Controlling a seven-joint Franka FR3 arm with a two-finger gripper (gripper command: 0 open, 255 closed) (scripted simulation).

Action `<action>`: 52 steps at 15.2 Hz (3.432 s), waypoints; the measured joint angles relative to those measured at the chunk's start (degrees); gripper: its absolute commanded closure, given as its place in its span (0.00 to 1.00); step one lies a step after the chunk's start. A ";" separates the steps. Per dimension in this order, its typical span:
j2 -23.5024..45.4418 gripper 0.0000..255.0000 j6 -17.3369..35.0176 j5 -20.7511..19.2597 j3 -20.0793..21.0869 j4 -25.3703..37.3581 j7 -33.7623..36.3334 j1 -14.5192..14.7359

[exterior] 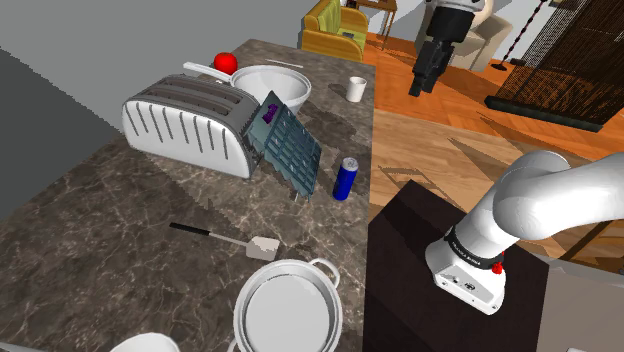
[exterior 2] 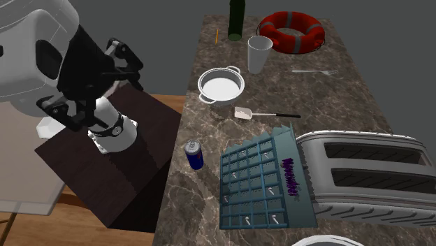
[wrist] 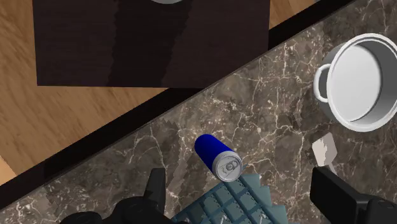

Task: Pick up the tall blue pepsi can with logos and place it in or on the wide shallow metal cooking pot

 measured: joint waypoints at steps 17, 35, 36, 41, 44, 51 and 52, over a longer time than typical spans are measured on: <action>11.62 0.00 35.34 1.74 15.91 -17.97 18.81 -0.63; 24.37 0.00 52.79 -0.62 21.44 -21.52 26.33 -2.28; 24.37 1.00 52.79 -0.62 21.44 -21.52 26.33 -2.28; 24.32 1.00 52.81 -0.59 21.46 -21.51 26.33 -2.25; 24.29 1.00 52.81 -0.58 21.46 -21.54 26.33 -2.24; 21.51 1.00 48.81 -0.19 20.92 -20.34 25.85 -1.99; 21.01 1.00 48.07 -0.15 20.79 -20.10 25.74 -1.97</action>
